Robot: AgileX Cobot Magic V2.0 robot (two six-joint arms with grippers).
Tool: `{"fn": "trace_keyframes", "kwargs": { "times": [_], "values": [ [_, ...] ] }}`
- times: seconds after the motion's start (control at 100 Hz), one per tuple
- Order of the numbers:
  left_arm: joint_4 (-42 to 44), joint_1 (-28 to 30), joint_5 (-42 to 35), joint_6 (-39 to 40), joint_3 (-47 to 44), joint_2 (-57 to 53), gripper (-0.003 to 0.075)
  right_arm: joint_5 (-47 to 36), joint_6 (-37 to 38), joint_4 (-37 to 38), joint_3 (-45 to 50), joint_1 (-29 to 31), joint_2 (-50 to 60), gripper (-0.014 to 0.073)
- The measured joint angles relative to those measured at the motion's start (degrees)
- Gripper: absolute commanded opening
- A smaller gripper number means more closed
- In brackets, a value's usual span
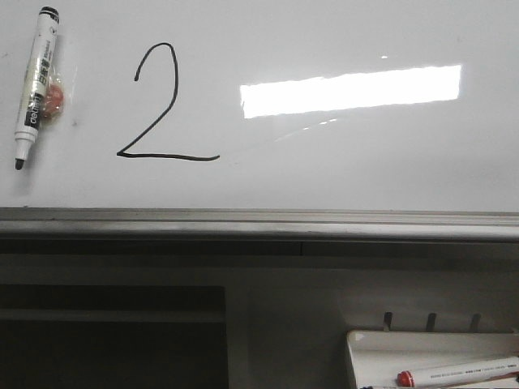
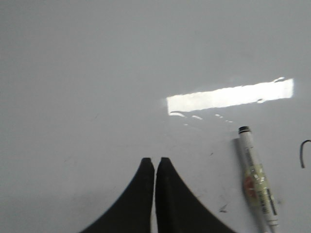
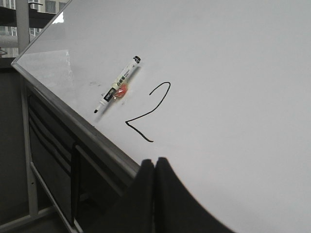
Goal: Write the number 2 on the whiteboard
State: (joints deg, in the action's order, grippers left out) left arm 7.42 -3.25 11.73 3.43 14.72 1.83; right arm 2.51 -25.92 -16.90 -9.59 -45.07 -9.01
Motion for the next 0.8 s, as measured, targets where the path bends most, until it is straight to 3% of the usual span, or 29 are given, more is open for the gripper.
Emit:
{"fn": "trace_keyframes", "kwargs": {
  "times": [0.18,0.39,0.53,0.8],
  "values": [
    [-2.7,4.9,-1.1,-0.1,-7.1,-2.0,-0.002,0.0,0.0,0.0,0.0,0.0,0.0,-0.0057],
    [-3.0,5.7,-1.6,-0.1,-14.4,-2.0,-0.002,0.0,0.0,0.0,0.0,0.0,0.0,-0.0057],
    [-3.0,5.7,-1.1,-0.1,-14.7,-2.0,-0.002,0.0,0.0,0.0,0.0,0.0,0.0,-0.0057],
    [-3.0,5.7,6.9,-0.1,-14.7,-2.0,-0.002,0.0,0.0,0.0,0.0,0.0,0.1,-0.0057]
  ]
}}
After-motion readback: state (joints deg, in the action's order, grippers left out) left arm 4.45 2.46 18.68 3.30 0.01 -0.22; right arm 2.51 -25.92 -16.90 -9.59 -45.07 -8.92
